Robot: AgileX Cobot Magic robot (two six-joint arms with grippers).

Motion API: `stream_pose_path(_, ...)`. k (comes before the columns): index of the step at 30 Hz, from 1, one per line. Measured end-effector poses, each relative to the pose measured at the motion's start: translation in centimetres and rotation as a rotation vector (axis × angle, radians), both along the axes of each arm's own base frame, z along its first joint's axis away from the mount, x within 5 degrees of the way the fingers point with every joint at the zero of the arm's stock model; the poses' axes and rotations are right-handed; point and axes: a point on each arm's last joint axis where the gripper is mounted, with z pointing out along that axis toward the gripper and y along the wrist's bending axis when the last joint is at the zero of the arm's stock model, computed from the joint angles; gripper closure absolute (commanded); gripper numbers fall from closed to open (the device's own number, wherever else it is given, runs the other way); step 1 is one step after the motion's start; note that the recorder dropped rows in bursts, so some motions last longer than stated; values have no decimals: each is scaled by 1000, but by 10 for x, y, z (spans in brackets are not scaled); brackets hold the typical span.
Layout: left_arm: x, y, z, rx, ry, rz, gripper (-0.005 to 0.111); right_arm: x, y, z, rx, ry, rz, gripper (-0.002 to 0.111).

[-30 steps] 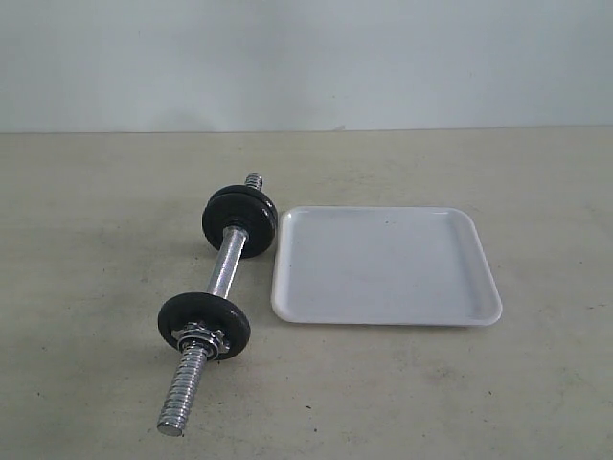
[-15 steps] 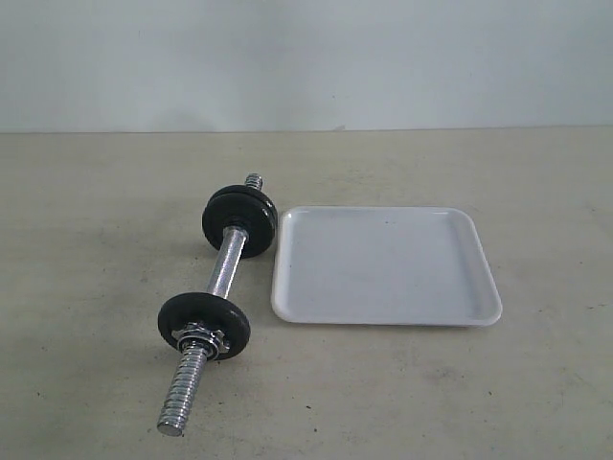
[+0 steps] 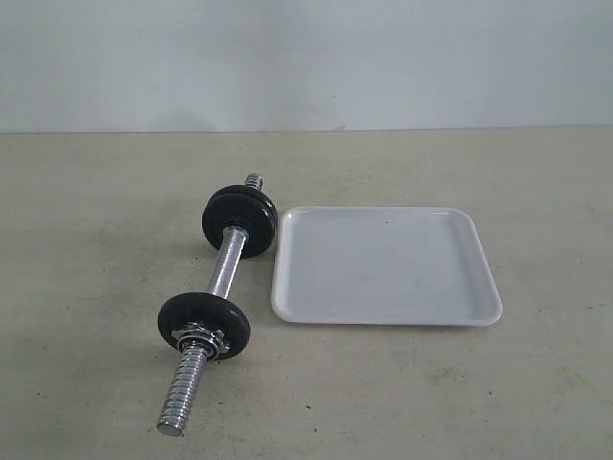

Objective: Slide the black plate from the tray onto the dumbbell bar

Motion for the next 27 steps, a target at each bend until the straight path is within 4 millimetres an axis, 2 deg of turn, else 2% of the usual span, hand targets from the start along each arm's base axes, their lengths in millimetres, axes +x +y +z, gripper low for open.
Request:
stream_pose_path(21,0,0,0,0,0,0,102,1,0,1,4,-11,-4,100)
stream_pose_path(27,0,0,0,0,0,0,102,8,-3,13,25,-193,-67,100)
